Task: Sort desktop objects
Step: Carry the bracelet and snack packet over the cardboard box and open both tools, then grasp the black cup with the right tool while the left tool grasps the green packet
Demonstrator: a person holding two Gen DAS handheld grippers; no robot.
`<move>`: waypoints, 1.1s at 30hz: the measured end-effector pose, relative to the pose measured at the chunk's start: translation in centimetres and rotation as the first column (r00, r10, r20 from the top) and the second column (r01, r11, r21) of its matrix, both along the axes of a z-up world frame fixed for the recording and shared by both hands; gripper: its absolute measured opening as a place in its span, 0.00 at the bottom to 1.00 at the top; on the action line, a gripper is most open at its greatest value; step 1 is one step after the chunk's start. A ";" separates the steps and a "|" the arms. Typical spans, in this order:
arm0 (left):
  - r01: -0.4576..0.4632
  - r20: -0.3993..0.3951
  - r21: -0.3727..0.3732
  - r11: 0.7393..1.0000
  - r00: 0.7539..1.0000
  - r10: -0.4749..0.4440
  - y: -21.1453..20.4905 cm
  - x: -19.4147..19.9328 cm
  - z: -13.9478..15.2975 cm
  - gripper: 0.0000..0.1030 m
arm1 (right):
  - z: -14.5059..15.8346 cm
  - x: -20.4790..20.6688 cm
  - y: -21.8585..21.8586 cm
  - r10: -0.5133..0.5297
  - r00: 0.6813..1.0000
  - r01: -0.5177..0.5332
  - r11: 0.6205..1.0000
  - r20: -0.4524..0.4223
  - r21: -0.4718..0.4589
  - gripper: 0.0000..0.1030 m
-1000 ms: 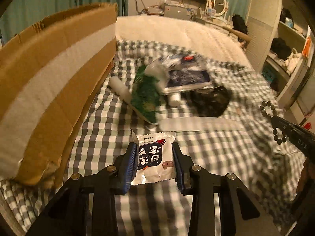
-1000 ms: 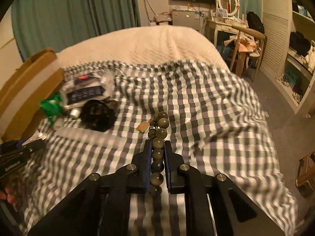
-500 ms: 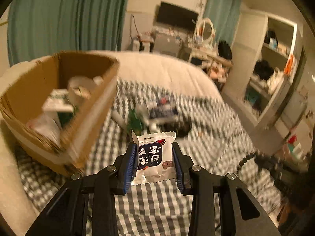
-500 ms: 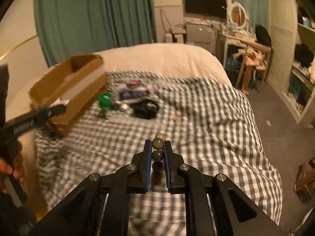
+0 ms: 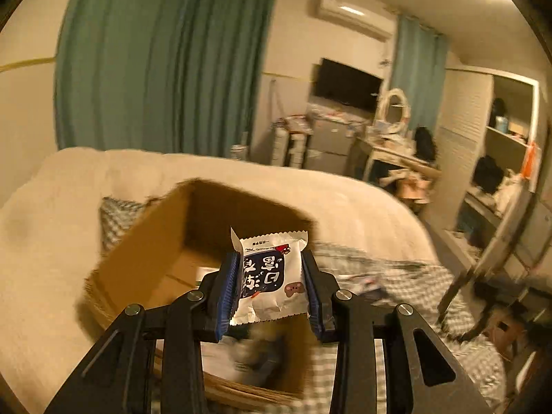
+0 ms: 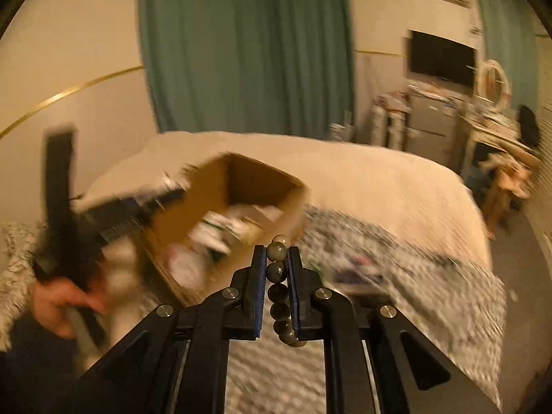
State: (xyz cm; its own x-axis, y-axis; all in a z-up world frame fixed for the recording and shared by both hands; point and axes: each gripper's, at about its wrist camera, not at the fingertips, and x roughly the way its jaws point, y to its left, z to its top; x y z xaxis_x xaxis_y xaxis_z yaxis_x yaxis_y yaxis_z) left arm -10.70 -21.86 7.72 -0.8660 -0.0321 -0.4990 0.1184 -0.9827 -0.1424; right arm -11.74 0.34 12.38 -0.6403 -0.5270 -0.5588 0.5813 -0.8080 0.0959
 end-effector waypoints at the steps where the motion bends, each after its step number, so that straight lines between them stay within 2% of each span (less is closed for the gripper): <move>1: -0.025 0.012 -0.015 1.000 1.000 0.026 -1.0 -0.4 -0.6 0.35 | 0.4 -0.9 -1.9 0.030 1.000 -0.030 0.999 0.001 -0.019 0.11; 3: -0.055 0.055 -0.025 0.998 0.997 0.057 -2.8 -1.4 -2.0 0.35 | 0.4 -2.5 -4.9 0.074 0.997 -0.073 0.996 0.014 -0.043 0.11; 5: -0.060 0.073 0.005 0.998 0.996 0.059 -4.2 -2.0 -3.0 0.35 | 0.0 -4.4 -7.8 0.103 0.994 -0.101 0.993 0.033 -0.063 0.11; 6: -0.064 0.083 0.020 0.998 0.995 0.062 -4.7 -2.3 -3.6 0.38 | -0.5 -5.7 -9.6 0.117 0.992 -0.113 0.991 0.053 -0.072 0.11; 8: -0.083 0.096 0.030 0.996 0.992 0.080 -5.2 -2.6 -4.5 0.52 | -1.3 -7.2 -11.5 0.108 0.991 -0.102 0.992 0.074 -0.080 0.14; 9: -0.097 0.100 0.029 0.995 0.991 0.094 -5.3 -2.7 -4.7 0.69 | -1.6 -7.8 -12.0 0.097 0.992 -0.091 0.993 0.082 -0.080 0.39; 10: -0.123 0.100 0.027 0.992 0.988 0.120 -5.5 -2.6 -4.8 0.87 | -1.7 -8.3 -12.3 0.069 0.994 -0.062 0.995 0.081 -0.081 0.69; 11: -0.144 0.094 0.026 0.989 0.986 0.141 -5.5 -2.5 -4.8 0.93 | -1.7 -8.4 -12.4 0.052 0.996 -0.045 0.995 0.073 -0.091 0.74; 13: -0.188 0.063 0.030 0.982 0.980 0.186 -5.6 -1.8 -4.4 0.97 | -1.3 -8.4 -11.6 0.030 0.998 -0.024 0.994 0.063 -0.104 0.74; 17: -0.198 0.062 0.016 0.980 0.978 0.197 -5.0 -0.8 -3.9 0.98 | 0.2 -6.6 -8.2 -0.009 1.000 0.010 0.997 0.015 -0.073 0.74; 21: -0.138 0.038 0.036 0.990 0.990 0.136 -2.9 1.0 -2.8 0.99 | 1.0 -3.4 -2.6 -0.069 0.997 0.068 0.998 -0.044 -0.008 0.74; 24: -0.048 0.029 0.069 0.996 0.999 0.046 1.0 3.0 -2.5 1.00 | 0.4 -0.9 2.8 -0.147 0.987 0.148 0.989 -0.069 0.012 0.75; 28: 0.058 0.012 0.081 0.995 0.998 -0.059 6.7 3.9 -3.1 1.00 | -3.2 1.6 9.9 -0.263 0.963 0.263 0.965 -0.058 -0.004 0.75; 30: 0.097 0.019 0.063 0.993 0.995 -0.098 9.2 3.8 -4.1 1.00 | -5.6 2.2 12.3 -0.307 0.951 0.307 0.952 -0.037 -0.008 0.75; 33: 0.122 0.070 0.001 0.992 0.990 -0.122 12.5 3.1 -6.8 1.00 | -10.1 2.6 15.2 -0.362 0.932 0.362 0.932 0.002 -0.007 0.75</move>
